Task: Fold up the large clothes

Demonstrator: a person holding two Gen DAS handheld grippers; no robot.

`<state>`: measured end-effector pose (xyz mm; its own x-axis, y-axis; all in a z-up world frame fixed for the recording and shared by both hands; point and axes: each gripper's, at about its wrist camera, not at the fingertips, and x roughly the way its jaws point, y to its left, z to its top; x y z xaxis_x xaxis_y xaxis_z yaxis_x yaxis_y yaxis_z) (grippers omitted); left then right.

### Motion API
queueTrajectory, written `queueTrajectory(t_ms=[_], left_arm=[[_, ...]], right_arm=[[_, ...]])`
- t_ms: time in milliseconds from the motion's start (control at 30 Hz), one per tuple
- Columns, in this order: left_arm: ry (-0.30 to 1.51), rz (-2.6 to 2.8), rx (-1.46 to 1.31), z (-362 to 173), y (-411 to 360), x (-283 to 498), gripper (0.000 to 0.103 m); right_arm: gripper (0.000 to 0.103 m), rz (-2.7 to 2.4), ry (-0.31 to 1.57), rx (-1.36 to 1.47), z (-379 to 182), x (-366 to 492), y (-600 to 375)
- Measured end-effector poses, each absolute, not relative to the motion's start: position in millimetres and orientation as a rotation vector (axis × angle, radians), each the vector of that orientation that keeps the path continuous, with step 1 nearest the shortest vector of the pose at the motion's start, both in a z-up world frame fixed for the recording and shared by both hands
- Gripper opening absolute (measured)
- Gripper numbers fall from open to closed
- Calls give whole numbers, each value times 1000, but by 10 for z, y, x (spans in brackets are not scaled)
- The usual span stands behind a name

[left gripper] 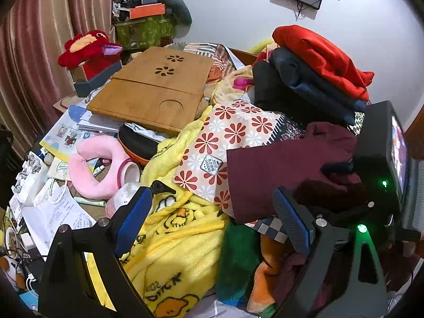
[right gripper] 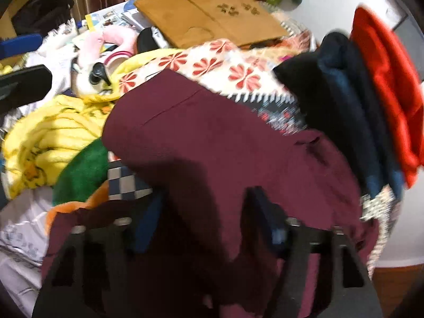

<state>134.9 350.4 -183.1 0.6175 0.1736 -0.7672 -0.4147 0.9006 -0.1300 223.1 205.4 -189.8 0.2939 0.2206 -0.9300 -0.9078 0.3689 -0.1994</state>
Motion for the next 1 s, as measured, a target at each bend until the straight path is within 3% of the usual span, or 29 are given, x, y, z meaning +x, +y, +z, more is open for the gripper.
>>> queueTrajectory(t_ms=[100, 200, 700, 1000], left_arm=[[842, 336, -301, -1821, 3464, 1372, 93], [843, 332, -291, -1790, 3407, 1400, 93], [821, 288, -213, -1526, 2915, 1571, 93], [863, 205, -176, -1544, 2325, 1899, 93]], right_arm=[[23, 884, 954, -833, -1834, 2246, 1996], [10, 885, 952, -733, -1666, 2282, 1878], [8, 680, 709, -316, -562, 2562, 384], [8, 542, 671, -126, -423, 2621, -660]])
